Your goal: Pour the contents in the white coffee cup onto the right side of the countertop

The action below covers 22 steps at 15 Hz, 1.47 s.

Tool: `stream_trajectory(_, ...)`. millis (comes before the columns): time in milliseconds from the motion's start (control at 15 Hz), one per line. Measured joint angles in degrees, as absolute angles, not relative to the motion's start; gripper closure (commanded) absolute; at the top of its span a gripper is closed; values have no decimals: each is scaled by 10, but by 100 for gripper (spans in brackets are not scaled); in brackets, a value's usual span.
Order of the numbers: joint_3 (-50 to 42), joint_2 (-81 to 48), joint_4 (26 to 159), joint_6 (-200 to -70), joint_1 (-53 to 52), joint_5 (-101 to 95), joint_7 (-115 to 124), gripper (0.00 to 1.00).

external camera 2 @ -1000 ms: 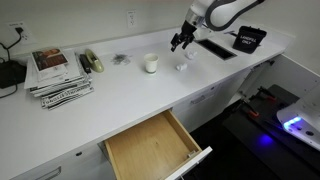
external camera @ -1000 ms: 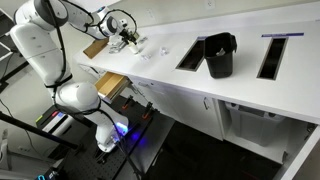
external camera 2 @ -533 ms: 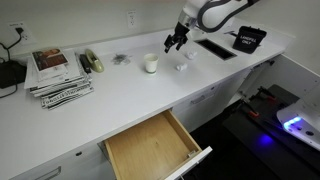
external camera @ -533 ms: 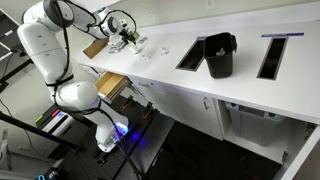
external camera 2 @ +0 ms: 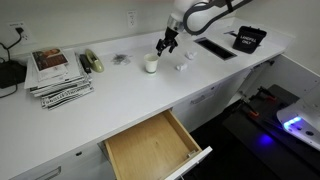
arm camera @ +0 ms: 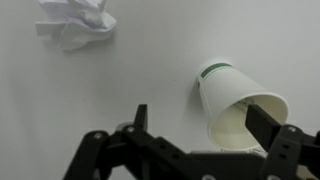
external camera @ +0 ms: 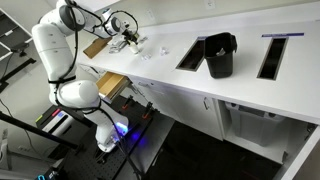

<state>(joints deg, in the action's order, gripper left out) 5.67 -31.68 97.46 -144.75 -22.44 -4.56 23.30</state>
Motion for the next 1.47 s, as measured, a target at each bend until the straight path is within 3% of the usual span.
stream_trajectory(67, 52, -330, 960, -1445, -229, -46, 233, 0)
stream_trajectory(133, 48, -342, 947, -1443, -234, -46, 233, 25)
stream_trajectory(267, 40, -364, 923, -1439, -241, -49, 236, 34)
stream_trajectory(800, 28, -413, 861, -1424, -256, -54, 239, 97)
stream_trajectory(1467, 22, -421, 840, -1414, -262, -54, 239, 99)
